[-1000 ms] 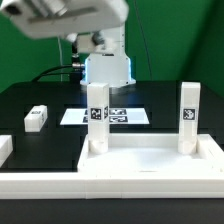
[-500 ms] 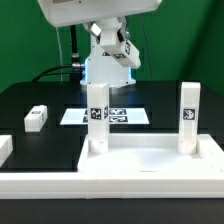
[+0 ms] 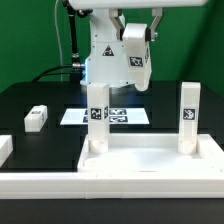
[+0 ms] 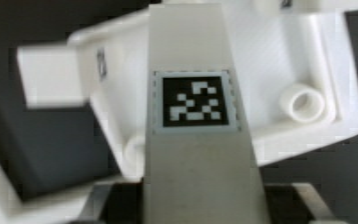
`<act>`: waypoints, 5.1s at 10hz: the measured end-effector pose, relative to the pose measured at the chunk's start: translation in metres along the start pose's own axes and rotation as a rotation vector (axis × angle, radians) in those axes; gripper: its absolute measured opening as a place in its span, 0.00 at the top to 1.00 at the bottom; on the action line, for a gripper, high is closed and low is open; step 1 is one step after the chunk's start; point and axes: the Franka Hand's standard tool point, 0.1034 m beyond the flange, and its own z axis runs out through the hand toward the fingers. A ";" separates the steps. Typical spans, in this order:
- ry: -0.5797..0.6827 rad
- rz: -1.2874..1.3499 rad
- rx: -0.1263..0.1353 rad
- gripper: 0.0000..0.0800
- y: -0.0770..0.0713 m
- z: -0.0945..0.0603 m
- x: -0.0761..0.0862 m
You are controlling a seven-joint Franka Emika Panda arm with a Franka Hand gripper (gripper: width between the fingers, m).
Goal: Assemble desk
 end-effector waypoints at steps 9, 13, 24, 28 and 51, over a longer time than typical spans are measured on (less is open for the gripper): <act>0.378 -0.051 0.120 0.64 -0.079 0.006 0.027; 0.421 -0.154 0.102 0.64 -0.073 0.016 0.032; 0.453 -0.254 0.085 0.64 -0.094 0.067 0.017; 0.441 -0.263 0.081 0.64 -0.100 0.077 0.009; 0.392 -0.300 0.060 0.19 -0.099 0.065 0.024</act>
Offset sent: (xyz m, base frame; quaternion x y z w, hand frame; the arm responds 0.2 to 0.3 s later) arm 0.0320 -0.0087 -0.0003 -0.0279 0.2125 -0.0407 0.9759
